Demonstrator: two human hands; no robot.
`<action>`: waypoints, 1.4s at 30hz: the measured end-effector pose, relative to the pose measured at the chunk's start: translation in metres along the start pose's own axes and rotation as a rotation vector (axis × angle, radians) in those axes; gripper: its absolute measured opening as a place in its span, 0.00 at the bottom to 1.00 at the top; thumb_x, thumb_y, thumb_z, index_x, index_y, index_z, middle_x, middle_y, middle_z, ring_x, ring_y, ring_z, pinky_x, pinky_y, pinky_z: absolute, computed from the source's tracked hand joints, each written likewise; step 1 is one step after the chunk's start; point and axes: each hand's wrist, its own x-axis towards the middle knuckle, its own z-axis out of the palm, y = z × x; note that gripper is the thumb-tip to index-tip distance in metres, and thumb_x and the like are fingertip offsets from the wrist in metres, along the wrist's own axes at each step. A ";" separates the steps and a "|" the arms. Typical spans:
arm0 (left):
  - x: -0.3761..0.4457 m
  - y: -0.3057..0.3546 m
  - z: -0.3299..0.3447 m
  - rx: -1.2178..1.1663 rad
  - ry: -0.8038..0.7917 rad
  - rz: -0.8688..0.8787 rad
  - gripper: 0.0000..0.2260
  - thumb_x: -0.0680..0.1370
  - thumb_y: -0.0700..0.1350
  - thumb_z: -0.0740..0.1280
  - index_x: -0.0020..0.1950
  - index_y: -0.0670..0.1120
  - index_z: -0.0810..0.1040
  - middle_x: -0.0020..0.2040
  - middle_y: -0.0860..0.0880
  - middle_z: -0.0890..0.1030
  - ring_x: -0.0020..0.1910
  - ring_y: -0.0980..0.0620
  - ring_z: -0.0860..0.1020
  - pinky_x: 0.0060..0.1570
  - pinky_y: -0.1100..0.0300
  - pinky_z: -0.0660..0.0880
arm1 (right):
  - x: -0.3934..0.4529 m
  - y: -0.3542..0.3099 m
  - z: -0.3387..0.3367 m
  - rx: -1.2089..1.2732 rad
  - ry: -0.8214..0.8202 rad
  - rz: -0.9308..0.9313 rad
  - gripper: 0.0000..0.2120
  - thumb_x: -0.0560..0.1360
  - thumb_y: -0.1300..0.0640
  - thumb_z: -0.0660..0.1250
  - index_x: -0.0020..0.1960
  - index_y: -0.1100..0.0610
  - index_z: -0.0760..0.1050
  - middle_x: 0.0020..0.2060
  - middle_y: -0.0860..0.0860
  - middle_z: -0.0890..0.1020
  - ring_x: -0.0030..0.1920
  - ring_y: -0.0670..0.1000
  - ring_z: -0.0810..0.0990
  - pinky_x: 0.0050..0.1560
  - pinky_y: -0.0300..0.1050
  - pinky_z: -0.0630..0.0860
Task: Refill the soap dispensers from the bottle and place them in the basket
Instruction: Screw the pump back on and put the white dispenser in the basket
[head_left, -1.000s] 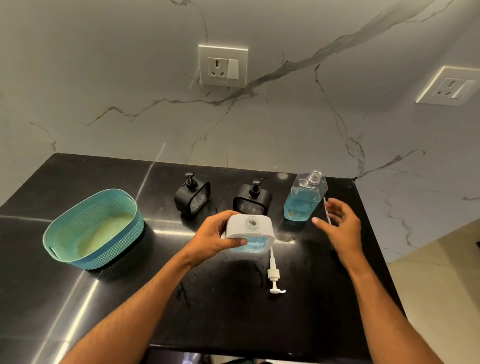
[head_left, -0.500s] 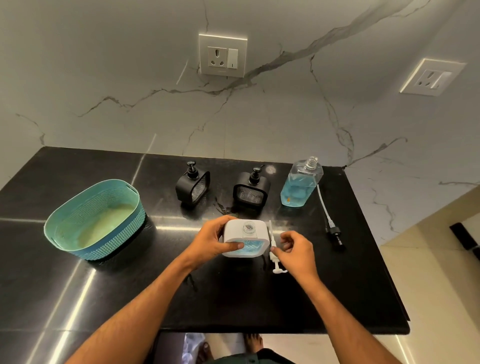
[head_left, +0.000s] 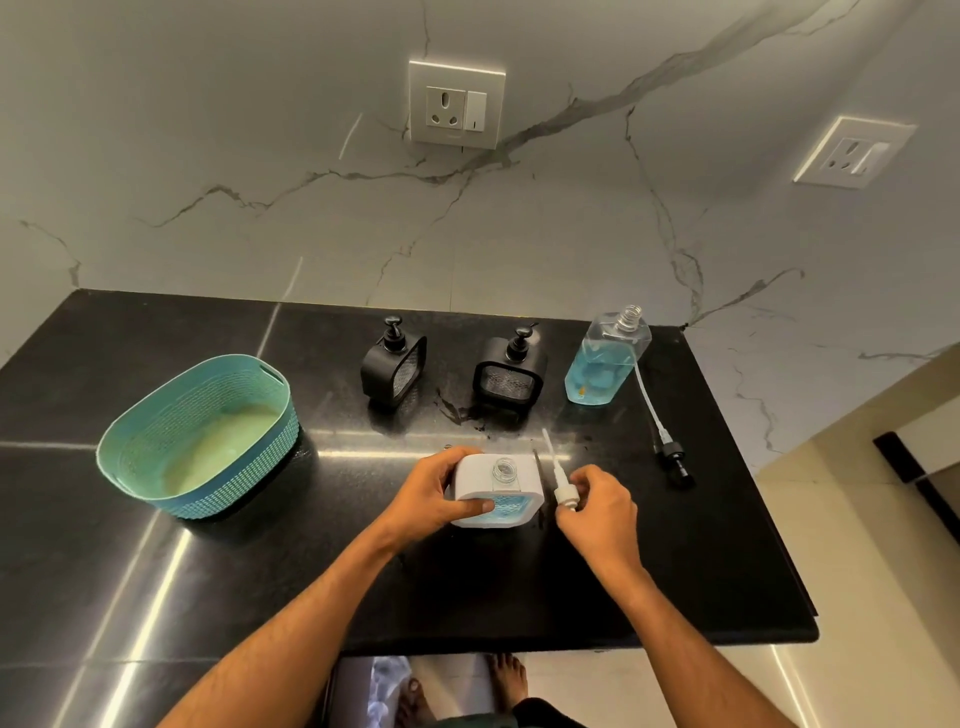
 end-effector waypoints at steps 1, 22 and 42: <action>0.000 -0.001 -0.001 -0.001 -0.004 0.002 0.25 0.71 0.39 0.81 0.66 0.45 0.78 0.61 0.47 0.83 0.65 0.48 0.80 0.64 0.44 0.79 | 0.001 -0.003 -0.004 0.019 0.027 -0.002 0.10 0.66 0.60 0.75 0.44 0.51 0.78 0.39 0.46 0.79 0.38 0.49 0.79 0.41 0.47 0.76; 0.010 -0.009 -0.004 0.045 -0.033 0.008 0.24 0.73 0.41 0.80 0.66 0.51 0.78 0.63 0.53 0.82 0.67 0.53 0.78 0.63 0.54 0.80 | -0.026 -0.124 -0.123 -0.086 -0.127 -0.149 0.15 0.65 0.51 0.81 0.49 0.47 0.82 0.40 0.43 0.83 0.40 0.43 0.82 0.44 0.41 0.83; 0.013 0.002 0.000 0.344 -0.017 0.175 0.27 0.71 0.53 0.80 0.68 0.56 0.76 0.63 0.59 0.81 0.62 0.58 0.78 0.63 0.50 0.77 | 0.018 -0.144 -0.049 -0.298 -0.328 -0.378 0.13 0.61 0.56 0.74 0.46 0.51 0.81 0.41 0.48 0.83 0.43 0.50 0.81 0.40 0.41 0.75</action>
